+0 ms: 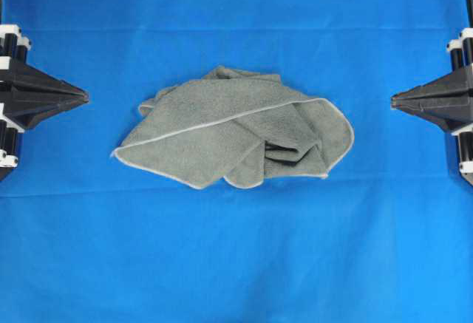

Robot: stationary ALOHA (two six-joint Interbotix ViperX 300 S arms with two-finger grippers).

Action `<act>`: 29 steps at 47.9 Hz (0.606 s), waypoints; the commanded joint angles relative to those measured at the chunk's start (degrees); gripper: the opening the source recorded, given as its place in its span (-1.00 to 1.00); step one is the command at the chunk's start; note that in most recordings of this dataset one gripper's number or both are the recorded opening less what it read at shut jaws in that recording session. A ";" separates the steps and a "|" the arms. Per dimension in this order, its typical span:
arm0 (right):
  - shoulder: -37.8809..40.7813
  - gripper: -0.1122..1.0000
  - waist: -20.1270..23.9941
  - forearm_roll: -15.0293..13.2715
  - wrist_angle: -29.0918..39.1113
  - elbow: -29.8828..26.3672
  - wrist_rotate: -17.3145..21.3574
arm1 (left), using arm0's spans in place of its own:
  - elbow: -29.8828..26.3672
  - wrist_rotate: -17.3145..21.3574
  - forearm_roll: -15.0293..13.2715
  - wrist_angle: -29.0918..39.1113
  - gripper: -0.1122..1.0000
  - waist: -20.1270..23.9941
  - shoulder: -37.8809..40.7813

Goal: Fold a large towel.
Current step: 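Move both grippers inward and pinch opposite edges of the grey towel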

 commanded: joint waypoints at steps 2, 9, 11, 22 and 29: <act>1.32 -0.80 0.00 0.62 0.97 -1.14 0.44 | -1.32 -0.79 -1.93 2.55 -0.80 -1.76 1.76; 4.39 -0.80 -0.35 1.14 14.94 -3.08 2.81 | -1.14 -2.46 -2.29 6.86 -0.80 -4.31 5.71; 5.54 -0.80 -0.35 1.23 18.46 -3.34 3.87 | -1.05 -3.69 -2.29 7.38 -0.80 -4.75 7.29; 14.41 -0.80 -1.93 1.32 30.06 -3.34 13.89 | 0.26 -14.33 -2.37 8.35 -0.80 -4.92 19.16; 21.62 -0.79 -4.48 0.44 33.57 -4.04 19.07 | 1.58 -17.93 -2.37 8.35 -0.79 -4.39 24.70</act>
